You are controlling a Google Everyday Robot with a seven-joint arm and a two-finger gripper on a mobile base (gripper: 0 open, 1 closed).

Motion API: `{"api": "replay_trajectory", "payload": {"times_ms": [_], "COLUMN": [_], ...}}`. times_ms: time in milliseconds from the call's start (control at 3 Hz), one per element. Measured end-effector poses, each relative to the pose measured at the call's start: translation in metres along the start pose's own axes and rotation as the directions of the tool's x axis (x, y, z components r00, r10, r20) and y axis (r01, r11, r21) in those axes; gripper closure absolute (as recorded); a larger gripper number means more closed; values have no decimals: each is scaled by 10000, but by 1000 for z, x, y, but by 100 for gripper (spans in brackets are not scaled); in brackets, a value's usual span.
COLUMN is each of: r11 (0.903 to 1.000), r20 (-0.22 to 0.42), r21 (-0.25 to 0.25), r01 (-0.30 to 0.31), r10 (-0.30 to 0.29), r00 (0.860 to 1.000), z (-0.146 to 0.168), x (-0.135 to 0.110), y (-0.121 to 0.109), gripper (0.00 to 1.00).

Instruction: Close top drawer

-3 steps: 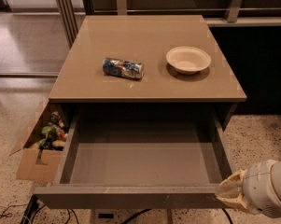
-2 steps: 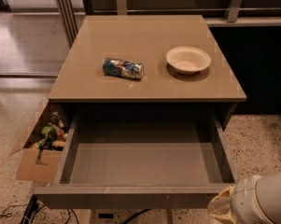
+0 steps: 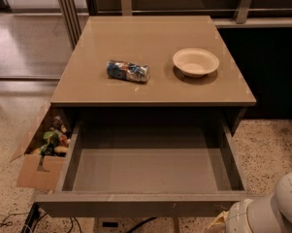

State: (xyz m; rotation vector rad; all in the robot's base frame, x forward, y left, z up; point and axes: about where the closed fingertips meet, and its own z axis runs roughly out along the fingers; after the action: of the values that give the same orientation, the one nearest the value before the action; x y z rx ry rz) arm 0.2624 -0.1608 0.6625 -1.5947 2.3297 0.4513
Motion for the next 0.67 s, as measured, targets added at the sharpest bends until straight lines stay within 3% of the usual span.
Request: {"api": "replay_trajectory", "payload": {"times_ms": [667], "r11": [10000], "r20": [0], "r21": [0], "r01": [1], "r10": [-1], "r00": [10000], "z": [0], "x": [0], "y": [0], "gripper": [30]}}
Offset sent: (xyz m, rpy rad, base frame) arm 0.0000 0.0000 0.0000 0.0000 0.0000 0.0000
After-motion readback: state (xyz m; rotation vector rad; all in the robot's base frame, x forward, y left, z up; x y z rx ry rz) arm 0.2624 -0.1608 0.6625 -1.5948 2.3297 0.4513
